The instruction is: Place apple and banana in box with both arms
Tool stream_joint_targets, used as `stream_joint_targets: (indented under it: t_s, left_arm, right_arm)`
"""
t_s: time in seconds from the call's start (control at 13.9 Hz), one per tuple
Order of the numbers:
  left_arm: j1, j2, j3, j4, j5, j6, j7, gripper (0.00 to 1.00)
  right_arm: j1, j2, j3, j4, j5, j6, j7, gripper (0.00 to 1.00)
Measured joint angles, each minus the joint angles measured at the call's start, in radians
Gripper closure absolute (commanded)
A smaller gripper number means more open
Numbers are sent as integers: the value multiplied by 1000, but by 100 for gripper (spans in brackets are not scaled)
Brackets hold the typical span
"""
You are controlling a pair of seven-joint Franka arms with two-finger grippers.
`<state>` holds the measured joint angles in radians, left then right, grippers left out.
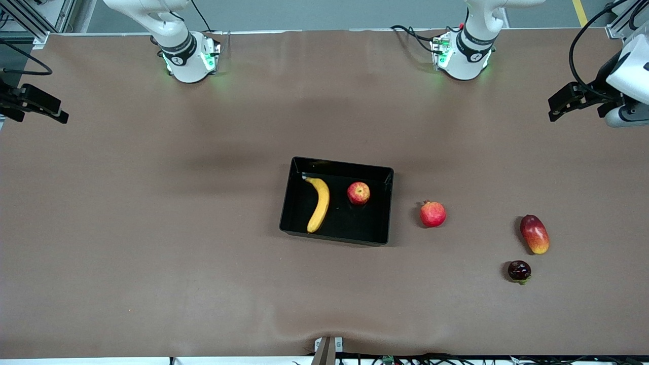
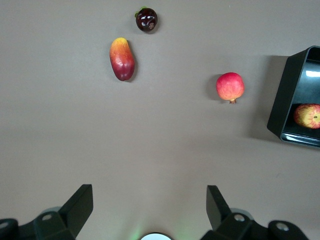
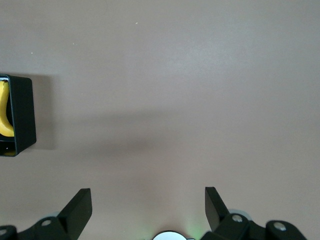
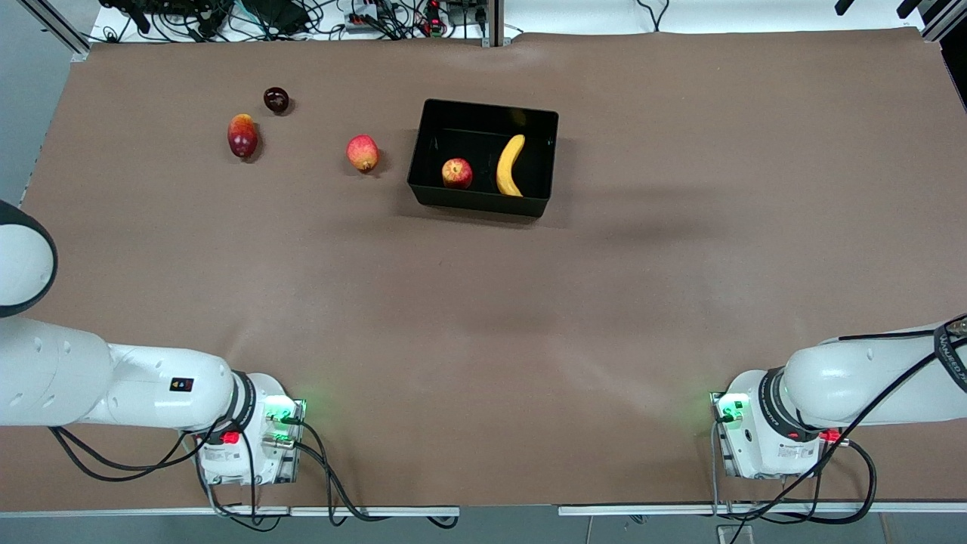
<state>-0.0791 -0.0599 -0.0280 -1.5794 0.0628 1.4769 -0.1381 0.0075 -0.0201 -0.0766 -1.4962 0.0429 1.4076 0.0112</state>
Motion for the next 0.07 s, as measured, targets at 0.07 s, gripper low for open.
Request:
stream_joint_targets:
  t_s: [0.07]
  left_arm:
    - [0,0,0,0,0,0,0,0]
  right_arm:
    - [0,0,0,0,0,0,0,0]
